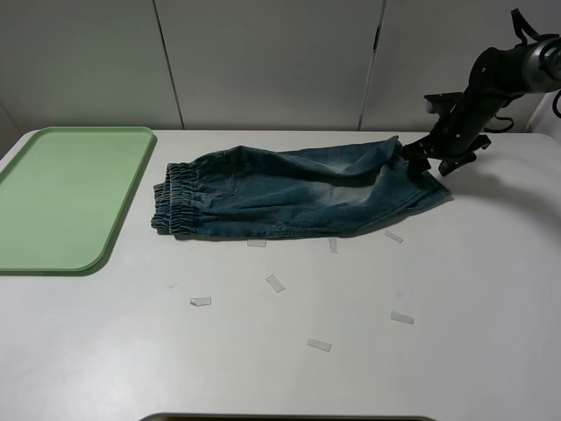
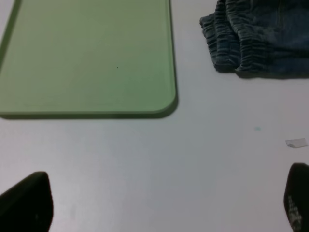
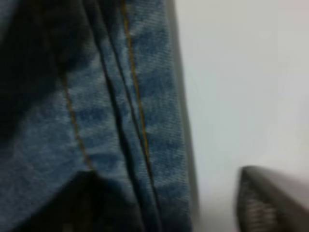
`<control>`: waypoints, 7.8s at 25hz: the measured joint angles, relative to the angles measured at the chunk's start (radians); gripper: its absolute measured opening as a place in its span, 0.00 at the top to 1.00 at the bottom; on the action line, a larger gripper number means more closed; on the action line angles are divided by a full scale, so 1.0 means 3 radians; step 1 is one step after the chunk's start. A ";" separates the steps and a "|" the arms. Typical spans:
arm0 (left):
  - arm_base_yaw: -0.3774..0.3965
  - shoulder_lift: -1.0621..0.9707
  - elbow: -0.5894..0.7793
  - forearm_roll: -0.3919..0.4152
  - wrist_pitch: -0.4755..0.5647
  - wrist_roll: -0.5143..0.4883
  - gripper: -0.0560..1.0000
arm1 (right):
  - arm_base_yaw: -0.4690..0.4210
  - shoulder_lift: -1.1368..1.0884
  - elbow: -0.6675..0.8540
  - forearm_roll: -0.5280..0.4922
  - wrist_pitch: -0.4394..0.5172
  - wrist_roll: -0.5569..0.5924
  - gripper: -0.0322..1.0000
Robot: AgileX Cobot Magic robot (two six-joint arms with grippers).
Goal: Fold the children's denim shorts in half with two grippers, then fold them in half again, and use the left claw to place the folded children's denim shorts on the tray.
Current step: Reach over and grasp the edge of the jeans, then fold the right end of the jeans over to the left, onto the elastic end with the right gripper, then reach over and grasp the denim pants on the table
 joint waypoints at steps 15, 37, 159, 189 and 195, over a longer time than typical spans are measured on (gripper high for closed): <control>0.0000 0.0000 0.0000 0.0000 0.0000 0.0000 0.05 | 0.0029 0.0000 -0.0001 0.0121 0.0141 0.0025 0.95; 0.0000 0.0000 0.0000 0.0000 0.0000 0.0000 0.05 | 0.0029 -0.0445 0.0003 -0.0536 0.0327 0.0438 0.95; 0.0000 0.0000 0.0000 0.0000 0.0001 0.0000 0.05 | 0.1851 -0.1648 -0.0167 -0.0705 0.1494 0.1694 0.30; 0.0000 0.0000 0.0000 0.0003 0.0004 0.0000 0.05 | 0.1851 -0.4730 0.2891 -0.0573 0.1504 0.1476 0.30; 0.0000 0.0000 0.0000 0.0003 0.0004 0.0000 0.05 | 0.1675 -0.5231 0.3401 -0.0508 0.1507 0.1610 0.30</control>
